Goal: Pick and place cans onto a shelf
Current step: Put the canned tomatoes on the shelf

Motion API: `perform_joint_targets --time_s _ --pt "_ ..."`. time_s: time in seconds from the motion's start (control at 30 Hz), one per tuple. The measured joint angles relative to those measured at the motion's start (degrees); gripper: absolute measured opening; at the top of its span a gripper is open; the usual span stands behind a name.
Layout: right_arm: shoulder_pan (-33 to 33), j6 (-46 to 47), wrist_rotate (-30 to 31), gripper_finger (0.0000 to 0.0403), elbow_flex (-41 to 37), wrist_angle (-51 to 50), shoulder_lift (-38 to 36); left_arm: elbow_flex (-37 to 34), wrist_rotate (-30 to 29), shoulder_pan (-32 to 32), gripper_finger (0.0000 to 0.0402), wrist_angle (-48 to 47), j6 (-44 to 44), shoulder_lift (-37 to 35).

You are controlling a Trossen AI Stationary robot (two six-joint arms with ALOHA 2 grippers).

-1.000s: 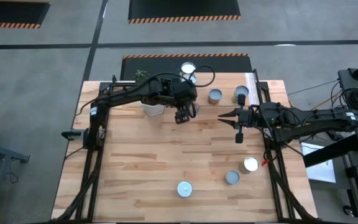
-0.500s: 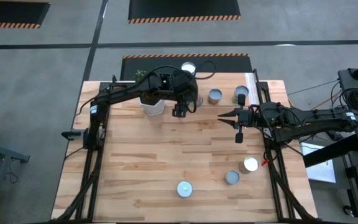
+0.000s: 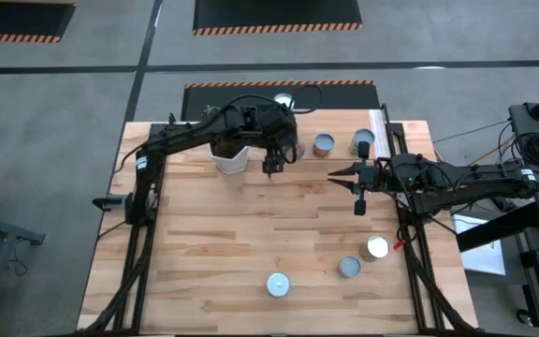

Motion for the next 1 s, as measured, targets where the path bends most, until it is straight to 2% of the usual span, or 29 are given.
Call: perform_joint_targets --time_s 0.2,0.7,1.0 --pt "0.00 -0.17 0.00 0.0043 0.00 0.00 0.00 0.11 0.10 0.07 0.0320 2.81 -0.59 1.31" --pt "-0.04 -0.47 1.16 0.0043 0.00 -0.04 0.00 0.47 -0.36 0.24 0.0322 2.78 -0.21 3.51" --pt "-0.04 -0.47 2.02 0.0043 0.00 -0.06 0.00 0.49 -0.38 0.55 0.0344 3.60 0.06 3.51"
